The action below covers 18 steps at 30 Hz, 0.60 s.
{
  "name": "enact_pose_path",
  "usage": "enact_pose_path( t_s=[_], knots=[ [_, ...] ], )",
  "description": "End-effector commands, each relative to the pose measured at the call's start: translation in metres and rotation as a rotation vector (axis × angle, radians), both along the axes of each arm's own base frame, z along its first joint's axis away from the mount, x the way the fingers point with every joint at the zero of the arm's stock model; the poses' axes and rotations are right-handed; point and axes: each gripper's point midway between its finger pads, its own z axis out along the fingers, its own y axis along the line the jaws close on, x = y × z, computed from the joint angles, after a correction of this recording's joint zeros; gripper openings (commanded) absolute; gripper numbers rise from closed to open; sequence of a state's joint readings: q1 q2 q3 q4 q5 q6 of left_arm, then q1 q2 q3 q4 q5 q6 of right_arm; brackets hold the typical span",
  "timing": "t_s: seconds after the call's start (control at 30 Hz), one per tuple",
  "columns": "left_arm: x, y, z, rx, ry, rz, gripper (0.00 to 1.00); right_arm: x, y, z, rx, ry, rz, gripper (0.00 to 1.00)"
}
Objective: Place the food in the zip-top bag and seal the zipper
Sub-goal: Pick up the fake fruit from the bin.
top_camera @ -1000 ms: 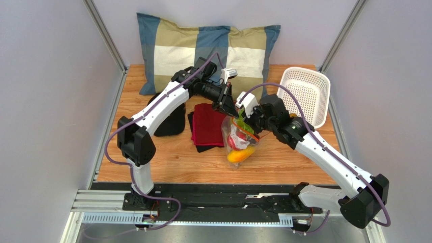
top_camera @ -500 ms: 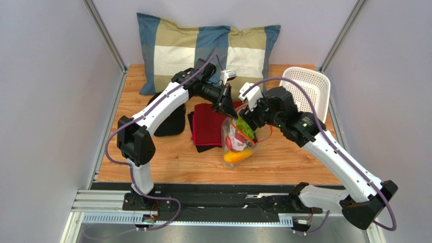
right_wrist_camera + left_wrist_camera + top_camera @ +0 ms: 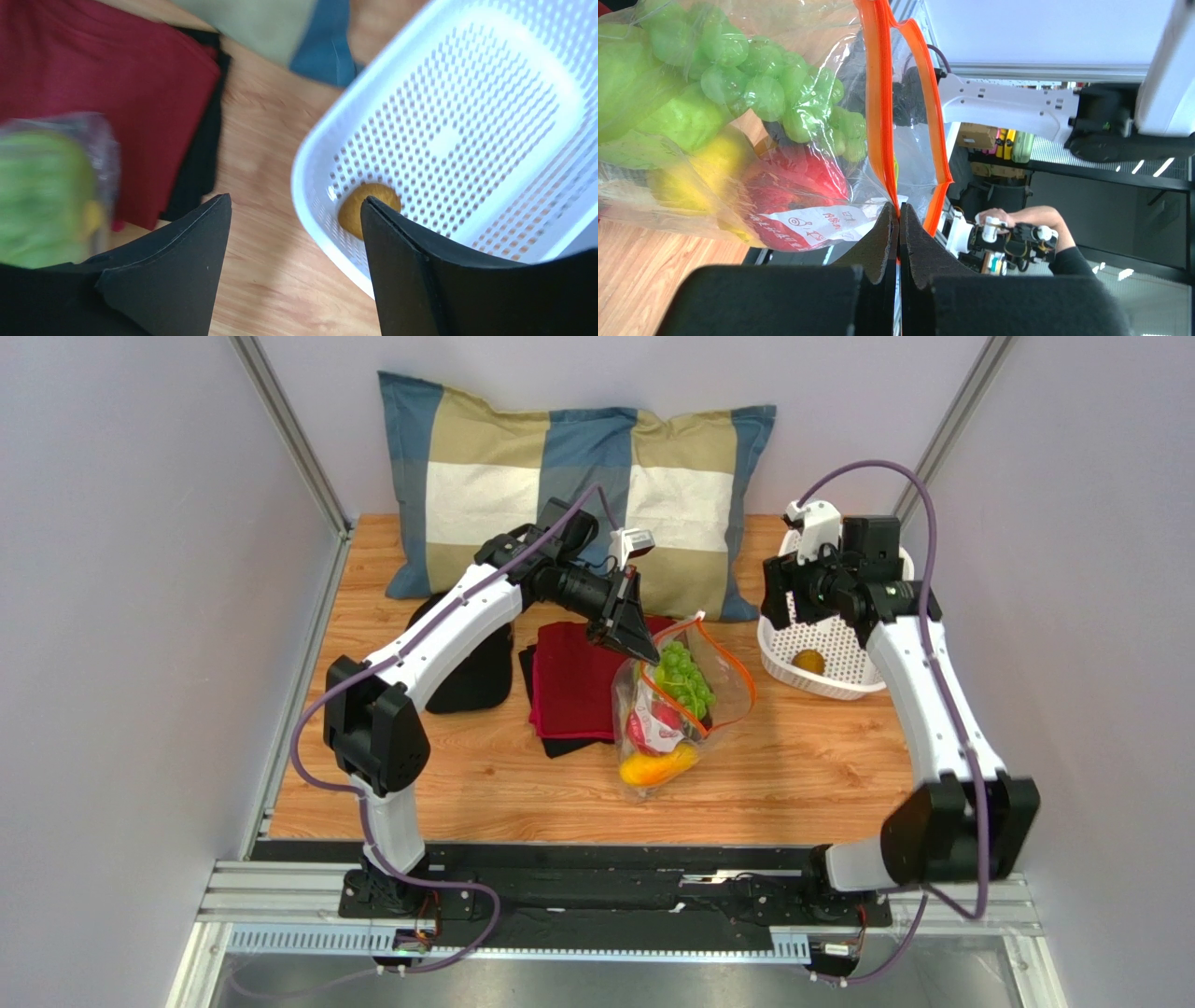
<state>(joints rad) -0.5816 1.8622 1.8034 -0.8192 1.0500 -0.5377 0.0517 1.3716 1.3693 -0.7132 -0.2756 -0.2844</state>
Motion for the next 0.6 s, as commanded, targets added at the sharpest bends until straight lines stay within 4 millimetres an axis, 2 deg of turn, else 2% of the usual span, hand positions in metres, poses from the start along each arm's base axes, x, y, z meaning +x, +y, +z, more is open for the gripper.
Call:
enact_pose_path(
  t_s=[0.0, 0.07, 0.1, 0.2, 0.33, 0.57],
  knots=[
    [-0.003, 0.002, 0.028, -0.068, -0.058, -0.006, 0.0, 0.023, -0.042, -0.045, 0.001, 0.158, -0.12, 0.71],
    [-0.003, 0.002, 0.028, -0.068, -0.06, -0.005, 0.0, 0.031, -0.059, -0.054, -0.019, 0.197, -0.176, 0.71],
    [-0.003, 0.002, 0.028, -0.068, -0.06, -0.005, 0.0, 0.035, -0.066, -0.073, -0.032, 0.254, -0.203, 0.71],
    [-0.001, 0.002, 0.027, -0.063, -0.062, -0.001, 0.0, 0.036, -0.081, -0.097, -0.075, 0.336, -0.264, 0.73],
    [0.0, 0.001, 0.026, -0.062, -0.063, 0.002, 0.0, 0.035, -0.093, -0.128, -0.115, 0.415, -0.31, 0.77],
    [-0.001, 0.002, 0.025, -0.058, -0.067, -0.001, 0.0, 0.041, -0.103, -0.165, -0.13, 0.48, -0.34, 0.78]
  ],
)
